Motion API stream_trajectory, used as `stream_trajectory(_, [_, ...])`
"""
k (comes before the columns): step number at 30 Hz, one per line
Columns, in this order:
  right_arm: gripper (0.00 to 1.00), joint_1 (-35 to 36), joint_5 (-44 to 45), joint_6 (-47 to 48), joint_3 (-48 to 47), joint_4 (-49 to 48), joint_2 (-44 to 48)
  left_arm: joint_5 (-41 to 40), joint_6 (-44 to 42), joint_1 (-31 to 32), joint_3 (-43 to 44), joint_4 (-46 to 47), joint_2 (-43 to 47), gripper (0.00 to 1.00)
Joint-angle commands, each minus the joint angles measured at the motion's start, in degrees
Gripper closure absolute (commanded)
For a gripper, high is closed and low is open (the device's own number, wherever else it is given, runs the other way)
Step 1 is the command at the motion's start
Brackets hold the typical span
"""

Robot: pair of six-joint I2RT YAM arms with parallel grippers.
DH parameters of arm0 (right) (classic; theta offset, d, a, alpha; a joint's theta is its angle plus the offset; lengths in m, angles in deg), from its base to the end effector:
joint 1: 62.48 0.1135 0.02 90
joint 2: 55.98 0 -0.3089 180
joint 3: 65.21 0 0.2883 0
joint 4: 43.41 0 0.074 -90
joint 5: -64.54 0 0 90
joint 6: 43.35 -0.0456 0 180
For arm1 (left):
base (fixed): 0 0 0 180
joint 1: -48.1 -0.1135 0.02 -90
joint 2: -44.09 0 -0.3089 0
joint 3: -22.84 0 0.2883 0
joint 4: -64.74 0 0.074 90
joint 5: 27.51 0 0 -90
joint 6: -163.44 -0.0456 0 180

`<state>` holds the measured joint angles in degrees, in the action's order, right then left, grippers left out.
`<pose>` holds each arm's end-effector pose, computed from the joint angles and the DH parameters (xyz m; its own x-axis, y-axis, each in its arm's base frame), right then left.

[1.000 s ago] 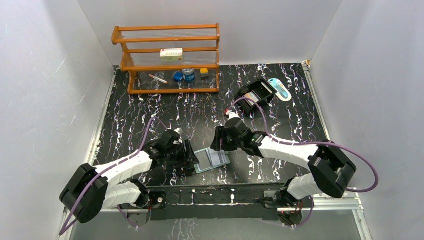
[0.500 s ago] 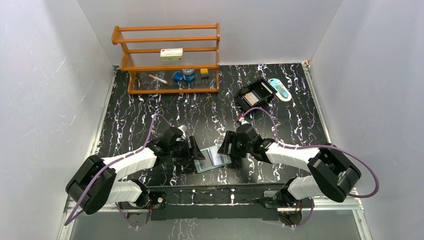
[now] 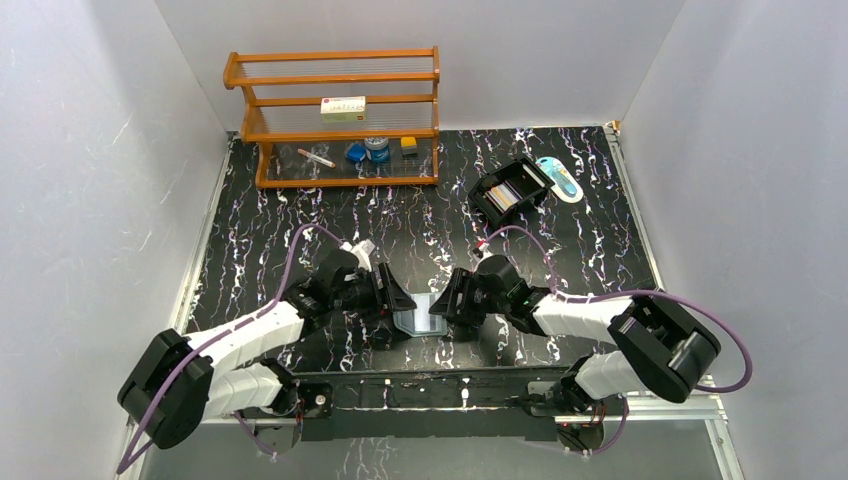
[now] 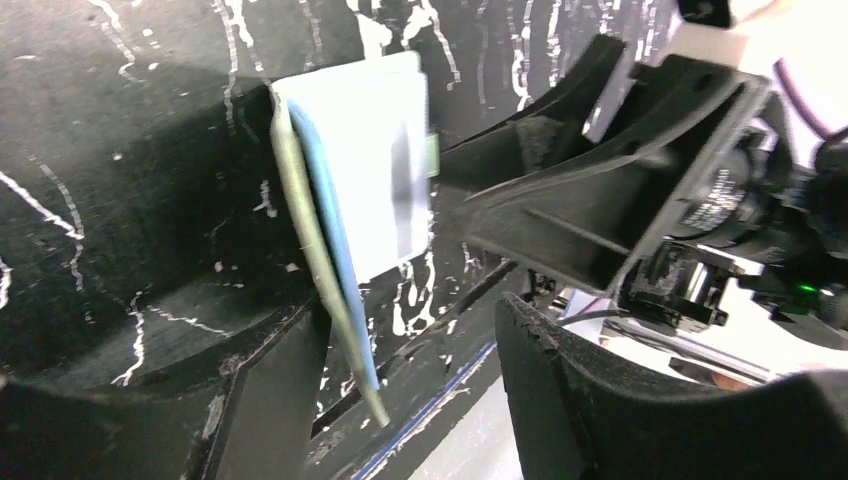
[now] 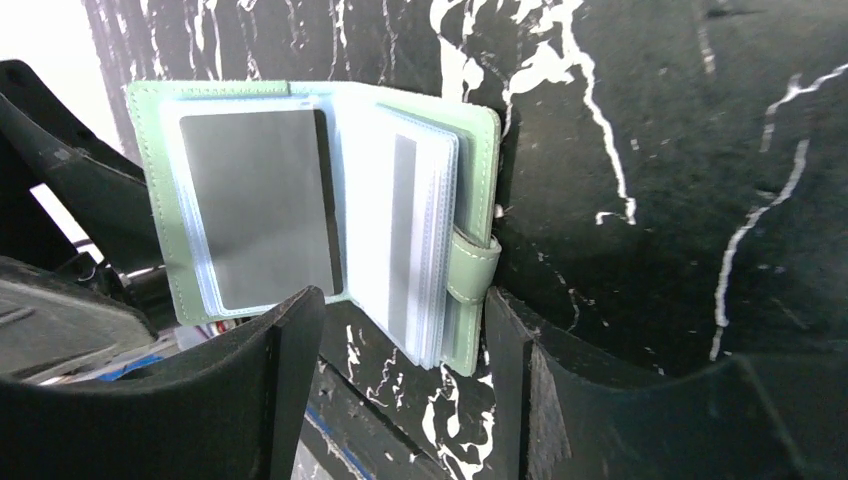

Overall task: Put the credit cards into the card holder
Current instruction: Close the card holder at the center of the board.

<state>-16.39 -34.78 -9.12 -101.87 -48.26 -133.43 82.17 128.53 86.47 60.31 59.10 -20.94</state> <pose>0.1802 0.1978 0.1568 -0.8919 0.2499 -0.3768 -0.1145 0.6814 0.7229 0.1810 -0.1629 0.1961 -0.9062 -0.2674 -0.3277 0.1089 0.6011 -0.7917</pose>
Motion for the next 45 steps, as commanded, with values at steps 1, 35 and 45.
stream_trajectory(1, [0.32,0.4,-3.8,-2.7,1.0,-7.4,-0.6,3.2,0.8,0.0,0.4,4.1,2.4,0.41])
stream_trajectory(35, [0.44,5.9,-3.9,41.0,-5.2,-3.5,-1.8,-2.9,-6.3,0.0,7.1,-11.8,-7.2,0.74])
stream_trajectory(45, [0.43,11.0,0.0,51.8,-8.3,-2.9,-6.3,-4.3,-8.1,0.0,9.8,-15.2,-12.2,0.79])
